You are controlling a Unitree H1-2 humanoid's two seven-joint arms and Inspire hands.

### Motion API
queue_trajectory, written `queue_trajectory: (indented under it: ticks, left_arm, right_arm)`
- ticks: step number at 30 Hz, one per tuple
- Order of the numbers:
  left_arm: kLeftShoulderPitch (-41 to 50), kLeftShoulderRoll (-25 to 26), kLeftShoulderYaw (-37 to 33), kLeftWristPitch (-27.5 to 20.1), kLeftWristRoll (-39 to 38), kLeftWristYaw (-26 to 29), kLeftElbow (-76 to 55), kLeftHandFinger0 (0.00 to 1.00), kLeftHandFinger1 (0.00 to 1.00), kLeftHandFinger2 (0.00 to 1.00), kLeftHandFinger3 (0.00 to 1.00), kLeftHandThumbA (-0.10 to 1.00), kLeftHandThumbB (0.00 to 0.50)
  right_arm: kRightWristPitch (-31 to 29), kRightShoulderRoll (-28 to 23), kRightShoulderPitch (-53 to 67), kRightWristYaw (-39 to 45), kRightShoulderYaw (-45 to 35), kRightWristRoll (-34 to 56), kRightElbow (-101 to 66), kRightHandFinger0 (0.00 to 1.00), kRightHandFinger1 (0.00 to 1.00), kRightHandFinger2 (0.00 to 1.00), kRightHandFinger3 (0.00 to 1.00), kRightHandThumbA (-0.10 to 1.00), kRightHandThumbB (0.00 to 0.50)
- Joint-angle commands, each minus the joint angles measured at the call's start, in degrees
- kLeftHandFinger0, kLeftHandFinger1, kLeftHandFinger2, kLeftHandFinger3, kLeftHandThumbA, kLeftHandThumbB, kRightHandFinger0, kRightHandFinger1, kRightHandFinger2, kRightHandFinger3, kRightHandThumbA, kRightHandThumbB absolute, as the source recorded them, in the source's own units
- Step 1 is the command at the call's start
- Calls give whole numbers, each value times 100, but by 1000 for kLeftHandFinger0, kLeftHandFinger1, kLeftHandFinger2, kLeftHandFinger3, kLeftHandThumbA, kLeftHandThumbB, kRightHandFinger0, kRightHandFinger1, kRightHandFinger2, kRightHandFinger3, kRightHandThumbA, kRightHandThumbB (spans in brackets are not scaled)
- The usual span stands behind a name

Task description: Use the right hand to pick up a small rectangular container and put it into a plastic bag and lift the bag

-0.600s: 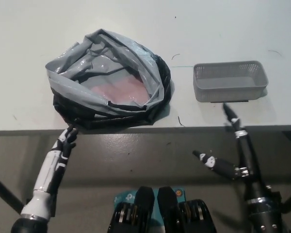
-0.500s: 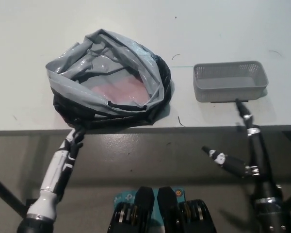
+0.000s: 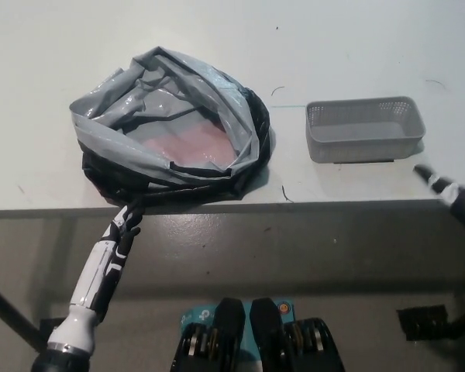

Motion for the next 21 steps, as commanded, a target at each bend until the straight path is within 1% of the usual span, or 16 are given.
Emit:
queue_trajectory:
  ticks: [1,2,3,4,5,6,7,8,9,11,12,13,18,19,20,21]
  left_arm:
    - [195,-56,57,-290,-103,5,-254,1000,1000,1000,1000,1000,207]
    - [237,-65,54,-293,-101,8,-265,1000,1000,1000,1000,1000,206]
    - [314,-82,48,-300,-117,3,-280,1000,1000,1000,1000,1000,210]
    - [352,-88,49,-309,-129,0,-284,1000,1000,1000,1000,1000,209]
    - [382,-93,50,-321,-129,2,-286,1000,1000,1000,1000,1000,207]
    - [446,-105,51,-320,-131,9,-307,1000,1000,1000,1000,1000,227]
    - [458,-107,50,-321,-130,10,-311,1000,1000,1000,1000,1000,228]
    - [489,-109,44,-324,-137,2,-323,1000,1000,1000,1000,1000,228]
    - [521,-110,42,-327,-156,-11,-341,1000,1000,1000,1000,1000,226]
    - [574,-109,16,-254,-158,-42,-413,1000,1000,1000,1000,1000,222]
    - [586,-112,7,-257,-146,-43,-420,1000,1000,1000,1000,1000,225]
    - [597,-111,-8,-275,-131,-49,-411,1000,1000,1000,1000,1000,230]
    - [655,-124,-54,-292,-174,-102,-421,1000,1000,1000,1000,1000,229]
    - [671,-116,-74,-269,-189,-134,-435,1000,1000,1000,1000,1000,234]
    - [666,-117,-73,-268,-204,-141,-425,1000,1000,1000,1000,1000,239]
    - [664,-120,-72,-262,-208,-140,-421,1000,1000,1000,1000,1000,239]
  right_arm:
    - [2082,-1283,-1293,1711,376,-306,-629,1000,1000,1000,1000,1000,320]
    - [2208,-1408,-1400,1842,451,-279,-624,1000,1000,1000,1000,1000,320]
    - [2548,-1755,-1986,2349,733,-166,-266,1000,1000,1000,1000,1000,351]
    - [2652,-1893,-2264,2577,893,-179,-51,1000,1000,1000,1000,1000,366]
    - [2672,-1967,-2410,2692,1004,-222,87,1000,1000,1000,1000,1000,369]
    - [2832,-2171,-2978,3256,1435,-498,592,1000,1000,1000,1000,1000,390]
    - [2875,-2226,-3143,3408,1565,-552,741,1000,1000,1000,1000,1000,390]
    - [2859,-2287,-3459,3660,1795,-647,1104,1000,1000,1000,1000,1000,379]
    - [2893,-2311,-3675,3816,1970,-700,1357,1000,1000,1000,1000,1000,391]
    - [3002,-2263,-4203,4143,2326,-893,2060,1000,1000,1000,1000,1000,415]
    - [2964,-2233,-4350,4201,2423,-934,2290,1000,1000,1000,1000,1000,403]
    - [2925,-2167,-4583,4312,2565,-1002,2636,1000,1000,1000,1000,1000,408]
    - [2611,-1910,-5361,4727,3173,-1130,3950,1000,1000,1000,1000,1000,395]
    - [2474,-1770,-5587,4803,3367,-1250,4456,1000,1000,1000,1000,1000,418]
    - [2487,-1693,-5695,4818,3452,-1284,4695,1000,1000,1000,1000,1000,438]
    - [2515,-1607,-5806,4843,3531,-1284,4943,1000,1000,1000,1000,1000,442]
